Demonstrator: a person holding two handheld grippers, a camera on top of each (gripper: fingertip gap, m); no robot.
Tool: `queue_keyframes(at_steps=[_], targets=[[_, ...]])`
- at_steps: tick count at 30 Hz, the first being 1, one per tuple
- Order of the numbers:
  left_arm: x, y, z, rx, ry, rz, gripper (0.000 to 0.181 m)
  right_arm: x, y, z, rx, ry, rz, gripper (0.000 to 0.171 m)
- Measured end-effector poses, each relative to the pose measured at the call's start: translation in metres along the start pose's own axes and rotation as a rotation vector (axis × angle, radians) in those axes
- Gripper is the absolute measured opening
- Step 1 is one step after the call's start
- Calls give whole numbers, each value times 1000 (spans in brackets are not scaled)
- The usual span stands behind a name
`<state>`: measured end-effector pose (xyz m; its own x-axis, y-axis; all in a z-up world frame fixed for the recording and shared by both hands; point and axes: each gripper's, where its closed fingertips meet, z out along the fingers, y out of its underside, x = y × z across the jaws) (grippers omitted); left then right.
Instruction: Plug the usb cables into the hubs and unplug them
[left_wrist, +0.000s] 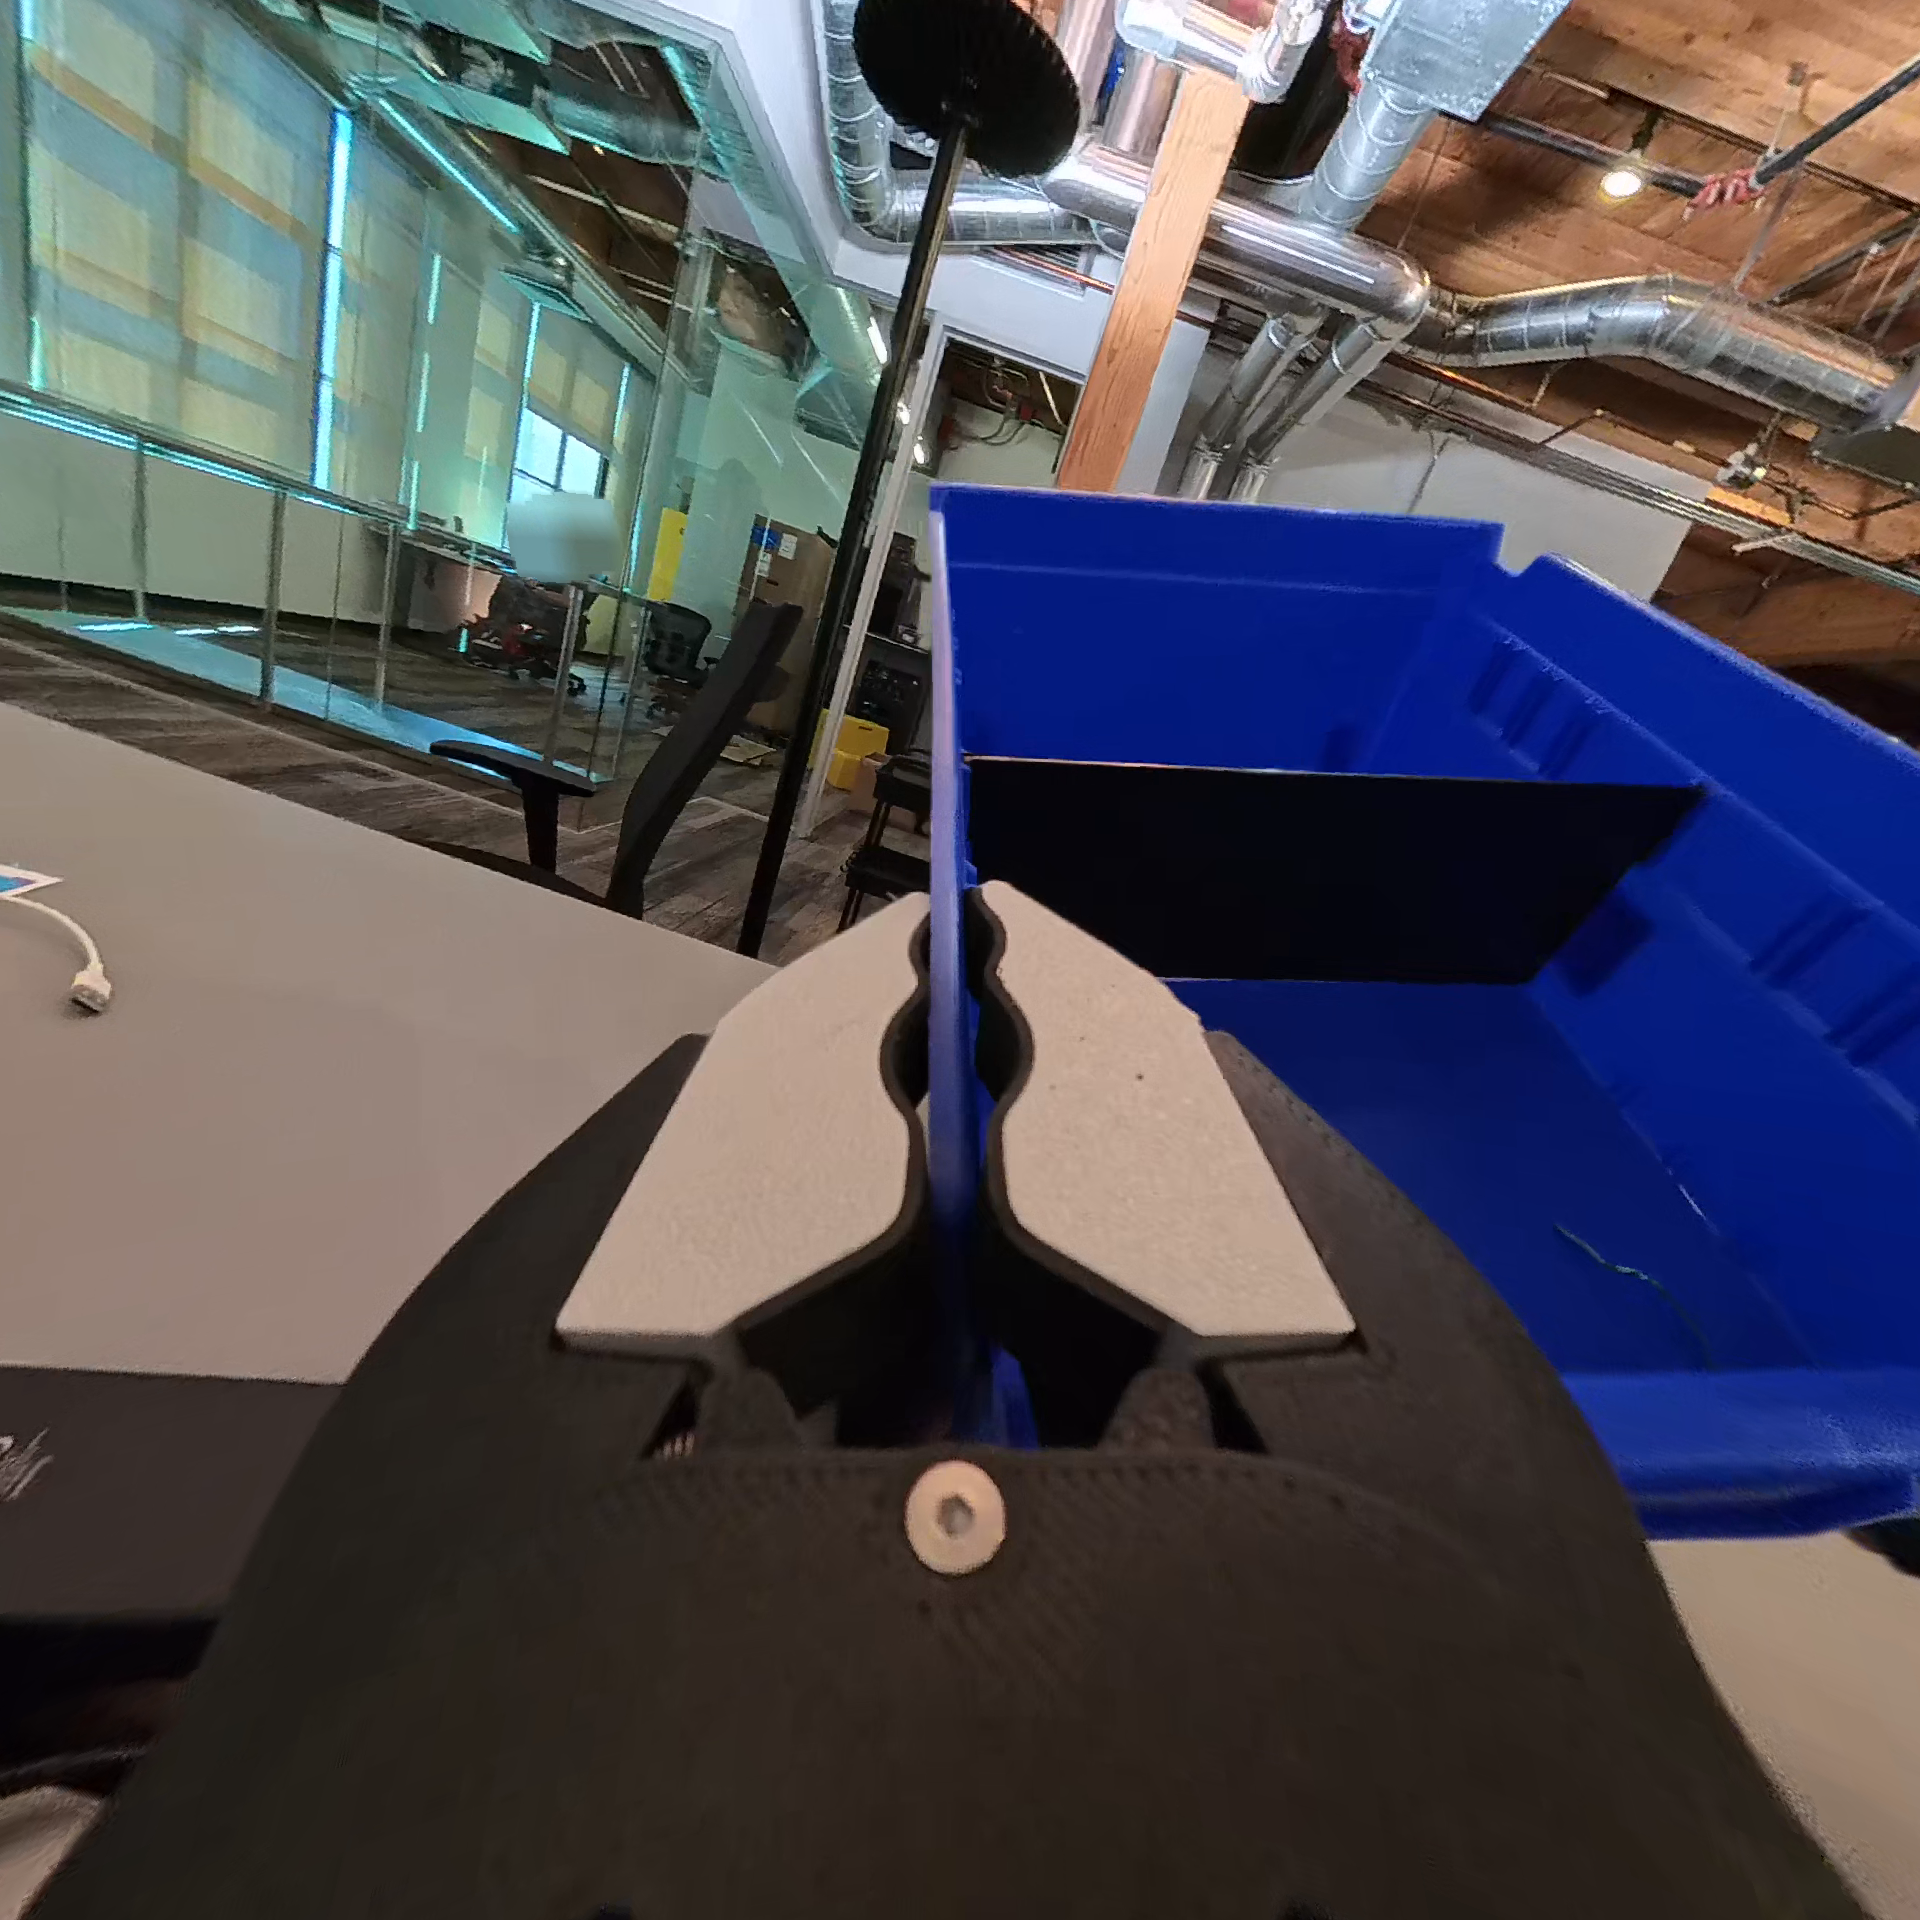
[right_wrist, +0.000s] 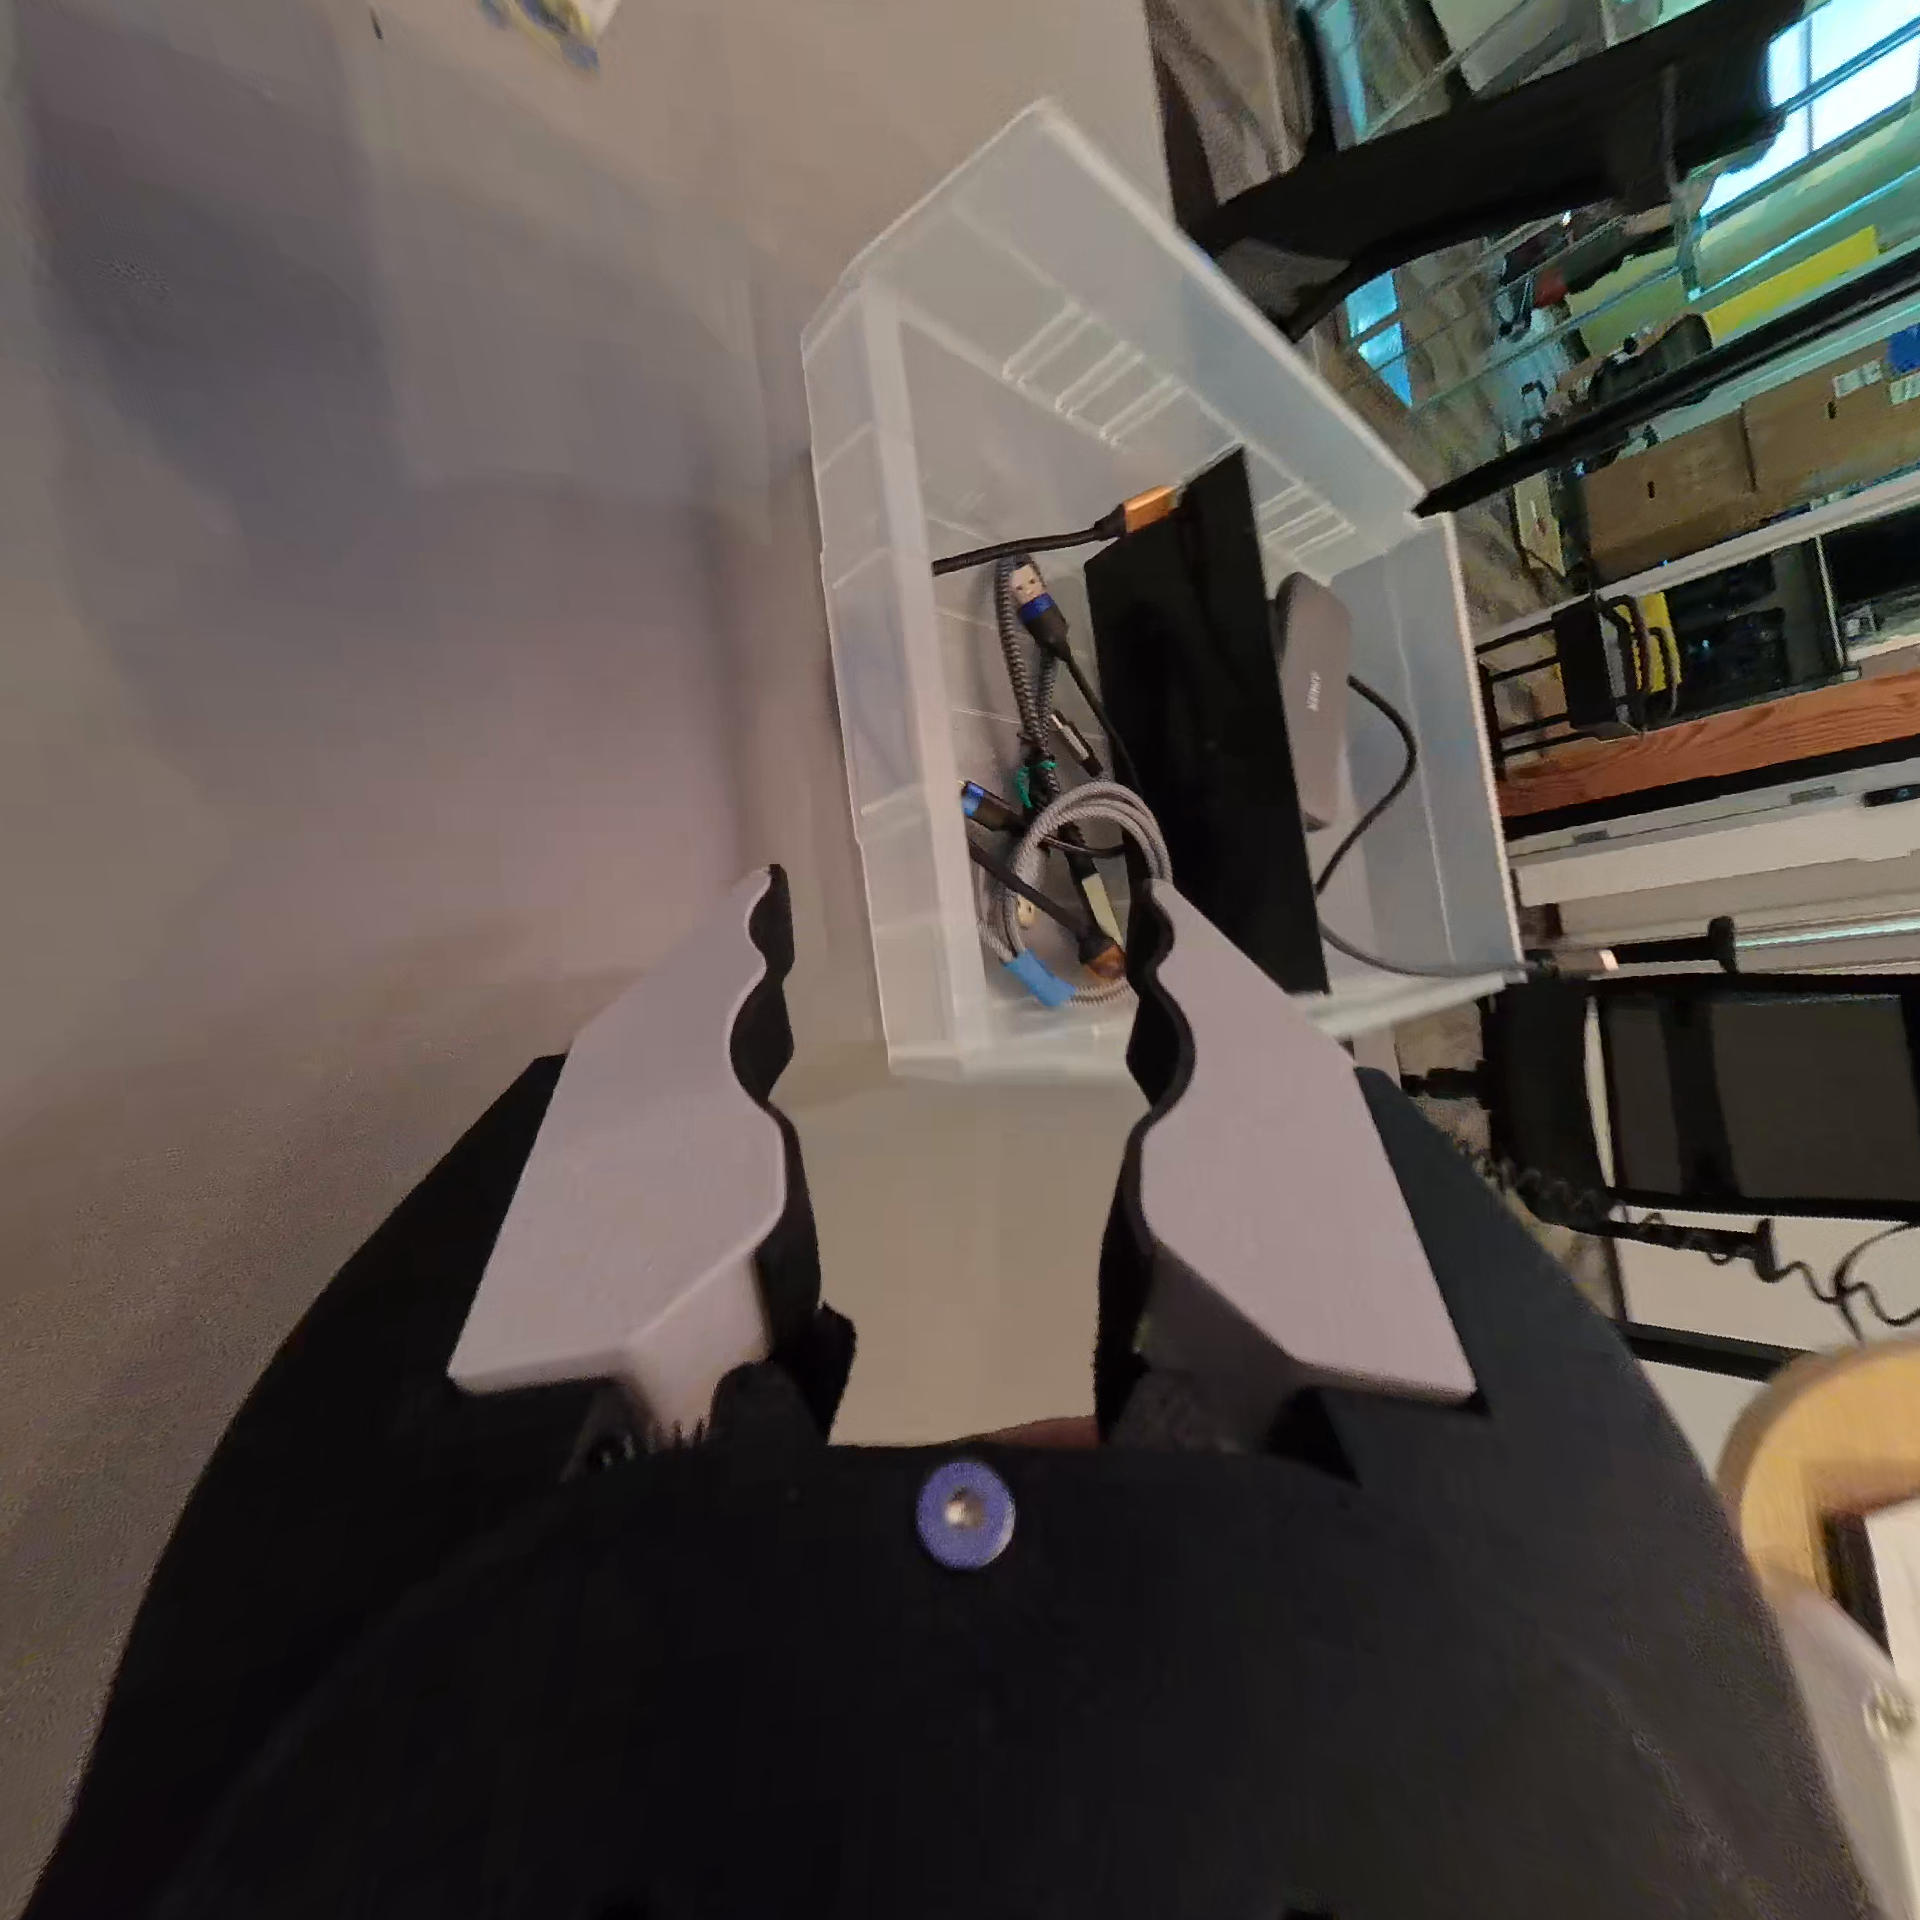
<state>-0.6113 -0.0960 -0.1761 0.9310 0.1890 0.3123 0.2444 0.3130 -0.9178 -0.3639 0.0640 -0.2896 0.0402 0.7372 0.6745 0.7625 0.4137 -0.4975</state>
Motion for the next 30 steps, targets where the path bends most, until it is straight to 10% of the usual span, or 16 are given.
queue_keyframes(at_steps=[15,30], targets=[[212,13,25,-124,581,62,1,38,142,-270,149,-44,126,52],[544,169,13,-526,1096,-6,1,-6,286,-451,186,-52,397,68]])
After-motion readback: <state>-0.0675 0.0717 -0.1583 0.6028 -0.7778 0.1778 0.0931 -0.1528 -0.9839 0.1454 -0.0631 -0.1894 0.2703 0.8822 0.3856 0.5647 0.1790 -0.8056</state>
